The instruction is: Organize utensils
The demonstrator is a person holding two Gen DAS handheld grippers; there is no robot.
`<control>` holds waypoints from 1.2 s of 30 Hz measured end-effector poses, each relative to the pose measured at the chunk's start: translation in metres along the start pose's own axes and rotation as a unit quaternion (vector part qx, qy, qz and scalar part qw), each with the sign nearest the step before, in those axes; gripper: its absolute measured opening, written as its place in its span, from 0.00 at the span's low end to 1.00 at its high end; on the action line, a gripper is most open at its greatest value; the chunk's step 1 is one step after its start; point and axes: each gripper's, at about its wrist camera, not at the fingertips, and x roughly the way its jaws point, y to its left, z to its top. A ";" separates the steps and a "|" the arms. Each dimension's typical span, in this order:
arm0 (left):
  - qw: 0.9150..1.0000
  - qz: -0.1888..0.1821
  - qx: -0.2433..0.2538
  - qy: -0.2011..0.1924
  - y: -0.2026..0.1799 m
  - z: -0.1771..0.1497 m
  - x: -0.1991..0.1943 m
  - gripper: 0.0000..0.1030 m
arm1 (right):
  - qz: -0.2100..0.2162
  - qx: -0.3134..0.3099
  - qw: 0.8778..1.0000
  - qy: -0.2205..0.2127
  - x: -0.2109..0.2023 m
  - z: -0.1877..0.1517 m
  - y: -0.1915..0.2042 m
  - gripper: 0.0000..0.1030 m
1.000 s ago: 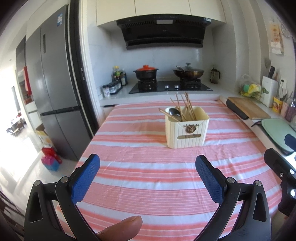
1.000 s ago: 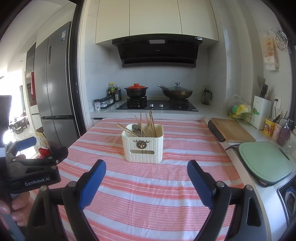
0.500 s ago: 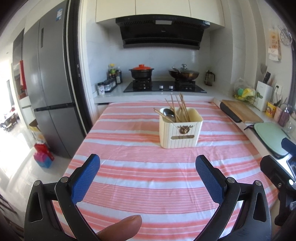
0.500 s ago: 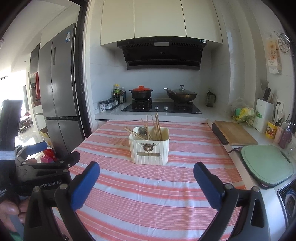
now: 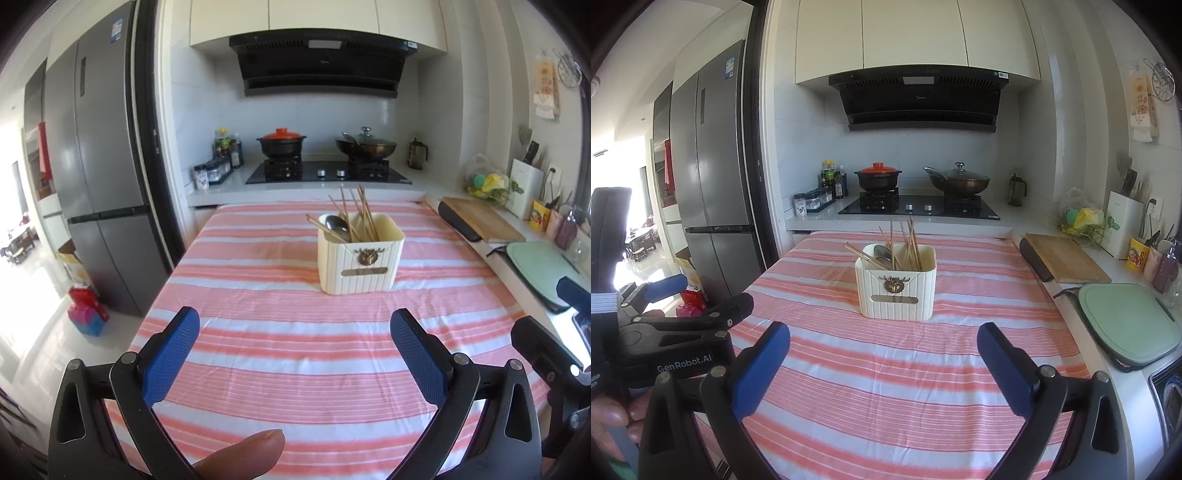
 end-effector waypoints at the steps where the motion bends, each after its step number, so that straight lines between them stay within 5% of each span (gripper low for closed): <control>1: 1.000 -0.001 0.000 -0.001 0.000 0.000 0.000 1.00 | 0.000 0.000 1.000 0.000 0.000 0.000 0.000 1.00; 36: 1.000 -0.003 0.006 0.000 -0.003 0.001 -0.005 1.00 | -0.002 -0.005 1.000 0.000 -0.006 0.004 -0.002 1.00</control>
